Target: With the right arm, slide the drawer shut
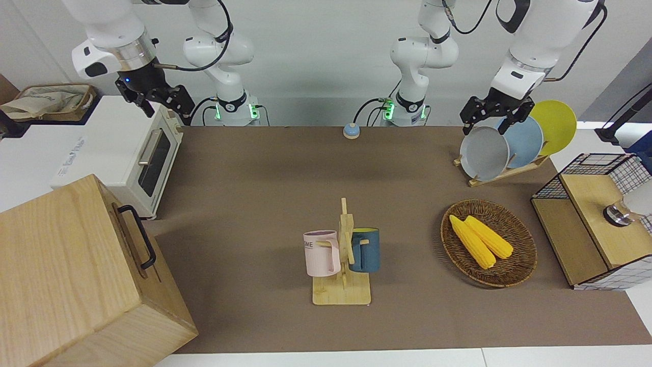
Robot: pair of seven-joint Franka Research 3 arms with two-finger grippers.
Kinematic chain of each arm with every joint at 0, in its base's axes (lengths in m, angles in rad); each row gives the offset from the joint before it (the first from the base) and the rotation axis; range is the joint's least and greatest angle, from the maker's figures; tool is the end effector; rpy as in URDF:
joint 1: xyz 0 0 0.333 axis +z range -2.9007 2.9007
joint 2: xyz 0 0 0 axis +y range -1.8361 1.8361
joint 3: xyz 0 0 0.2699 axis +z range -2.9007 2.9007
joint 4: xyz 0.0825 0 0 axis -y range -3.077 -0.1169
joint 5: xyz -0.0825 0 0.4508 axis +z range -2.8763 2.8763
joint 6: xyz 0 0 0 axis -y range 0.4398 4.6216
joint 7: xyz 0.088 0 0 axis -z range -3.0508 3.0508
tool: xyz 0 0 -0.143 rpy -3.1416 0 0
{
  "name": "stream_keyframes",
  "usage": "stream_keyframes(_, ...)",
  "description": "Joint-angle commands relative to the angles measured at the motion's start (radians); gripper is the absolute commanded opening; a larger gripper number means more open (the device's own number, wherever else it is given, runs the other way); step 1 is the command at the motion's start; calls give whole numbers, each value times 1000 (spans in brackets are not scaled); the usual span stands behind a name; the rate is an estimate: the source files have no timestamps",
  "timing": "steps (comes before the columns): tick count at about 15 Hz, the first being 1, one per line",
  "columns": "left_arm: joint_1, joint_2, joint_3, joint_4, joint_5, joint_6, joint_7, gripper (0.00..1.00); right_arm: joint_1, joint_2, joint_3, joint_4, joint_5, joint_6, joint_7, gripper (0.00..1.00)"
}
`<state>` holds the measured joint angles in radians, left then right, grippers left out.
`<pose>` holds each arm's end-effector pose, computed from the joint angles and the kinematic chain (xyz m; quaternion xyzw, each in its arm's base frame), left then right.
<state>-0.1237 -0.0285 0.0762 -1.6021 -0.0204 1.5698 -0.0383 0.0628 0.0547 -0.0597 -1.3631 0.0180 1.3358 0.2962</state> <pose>0.6125 -0.0316 0.5430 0.9999 -0.0046 -0.0024 0.0112 0.6060 0.0057 0.5986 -0.9887 0.1442 0.0416 0.0010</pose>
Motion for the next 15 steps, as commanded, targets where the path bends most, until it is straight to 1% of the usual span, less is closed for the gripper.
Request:
stream_keyframes(1,-4,-8,4,2,13,-14,1,995,-3,-76,-3,-45,3,-19,-95,987)
stream_keyframes(2,-4,-8,4,2,13,-14,1,998,-12,-84,-3,-48,5,-24,-120,987)
stream_keyframes(3,-4,-8,4,2,13,-14,1,998,-29,-88,-3,-54,3,-24,-168,987)
stream_keyframes(4,-4,-8,2,2,13,-14,1,995,-37,-93,-3,-68,-3,-21,-211,987)
stream_keyframes(6,-4,-8,4,4,13,-14,1,998,-37,-96,-8,-82,-27,-6,-221,987)
stream_keyframes(8,-4,-8,2,2,13,-14,1,998,-37,-96,-12,-88,-49,14,-233,987)
stream_keyframes(10,-4,-8,4,2,13,-14,1,998,-35,-96,-17,-108,-49,26,-250,987)
stream_keyframes(12,-4,-8,2,2,13,-14,1,995,-23,-95,-17,-105,-47,28,-241,987)
stream_keyframes(14,-4,-8,4,2,13,-14,1,995,-9,-90,-5,-99,-49,26,-236,987)
stream_keyframes(15,-4,-8,4,2,13,-14,1,995,-6,-87,-5,-96,-46,26,-238,987)
